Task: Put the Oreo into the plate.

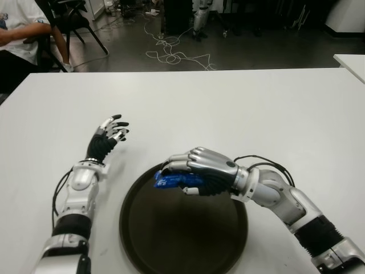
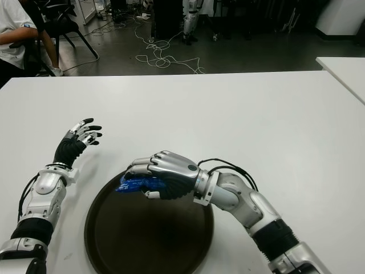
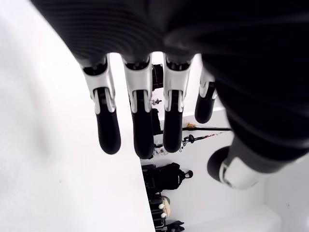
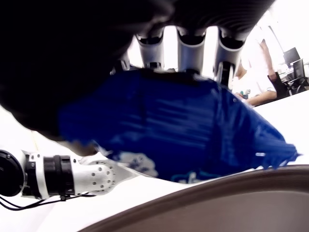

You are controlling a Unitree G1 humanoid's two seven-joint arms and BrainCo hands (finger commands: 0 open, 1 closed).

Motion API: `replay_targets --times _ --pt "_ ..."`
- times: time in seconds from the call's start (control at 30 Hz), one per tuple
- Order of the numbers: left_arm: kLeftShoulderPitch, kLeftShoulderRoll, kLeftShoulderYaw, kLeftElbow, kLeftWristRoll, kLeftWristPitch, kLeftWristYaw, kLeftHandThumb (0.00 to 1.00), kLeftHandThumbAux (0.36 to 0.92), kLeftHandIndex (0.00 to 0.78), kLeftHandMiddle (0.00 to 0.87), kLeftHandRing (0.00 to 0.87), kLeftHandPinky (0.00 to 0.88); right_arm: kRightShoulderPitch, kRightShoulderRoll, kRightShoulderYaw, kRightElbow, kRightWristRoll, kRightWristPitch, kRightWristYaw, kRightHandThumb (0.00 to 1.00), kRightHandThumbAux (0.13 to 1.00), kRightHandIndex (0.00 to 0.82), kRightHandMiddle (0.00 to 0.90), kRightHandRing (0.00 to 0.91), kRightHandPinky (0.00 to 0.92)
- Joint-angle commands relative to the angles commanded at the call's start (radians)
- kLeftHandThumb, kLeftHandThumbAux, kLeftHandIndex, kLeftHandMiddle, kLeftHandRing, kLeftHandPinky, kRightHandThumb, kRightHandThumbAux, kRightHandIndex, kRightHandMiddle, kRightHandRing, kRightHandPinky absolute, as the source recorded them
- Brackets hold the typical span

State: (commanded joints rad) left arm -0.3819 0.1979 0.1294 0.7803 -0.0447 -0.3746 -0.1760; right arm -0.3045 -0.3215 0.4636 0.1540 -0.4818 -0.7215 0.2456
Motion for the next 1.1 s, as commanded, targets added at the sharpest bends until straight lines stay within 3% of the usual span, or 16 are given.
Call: replay_targets --times 0.37,0.7,0.73,0.77,0.83,0.93,1.1 --pt "0.002 -0.005 0.003 -0.008 -0.007 0.009 0.0 0.164 0.63 0.176 0.295 0.304 0.354 0.004 0.012 0.007 0.017 -0.011 -0.005 0.005 0.686 0.734 0.417 0.476 0.497 0.504" --pt "0.002 -0.005 0.004 -0.005 -0.013 -0.006 -0.009 0.171 0.624 0.17 0.29 0.297 0.345 0.019 -0.004 0.008 -0.041 0.057 0.069 0.114 0.662 0.747 0.394 0.236 0.252 0.271" --pt "0.002 -0.006 0.004 -0.005 -0.013 -0.006 -0.009 0.167 0.624 0.171 0.291 0.296 0.342 0.008 0.008 0.018 -0.009 0.058 0.074 0.123 0.424 0.775 0.27 0.182 0.195 0.203" --pt "0.002 -0.006 0.004 -0.006 -0.013 -0.006 -0.008 0.166 0.627 0.171 0.292 0.297 0.343 0.001 0.017 0.025 0.017 0.056 0.076 0.127 0.271 0.789 0.174 0.126 0.133 0.141" --pt "0.002 -0.006 0.005 -0.008 -0.011 0.0 -0.002 0.168 0.631 0.169 0.291 0.296 0.344 -0.004 0.013 0.028 0.004 0.068 0.093 0.157 0.139 0.796 0.089 0.068 0.071 0.08" --pt "0.003 -0.007 0.003 -0.013 -0.008 0.006 0.004 0.17 0.634 0.165 0.289 0.294 0.343 -0.008 0.005 0.025 -0.01 0.08 0.099 0.179 0.045 0.796 0.029 0.022 0.023 0.028" --pt "0.003 -0.006 0.003 -0.009 -0.007 -0.001 0.003 0.173 0.63 0.164 0.288 0.296 0.342 -0.014 0.003 0.021 0.004 0.074 0.082 0.181 0.007 0.778 0.004 0.003 0.003 0.004"
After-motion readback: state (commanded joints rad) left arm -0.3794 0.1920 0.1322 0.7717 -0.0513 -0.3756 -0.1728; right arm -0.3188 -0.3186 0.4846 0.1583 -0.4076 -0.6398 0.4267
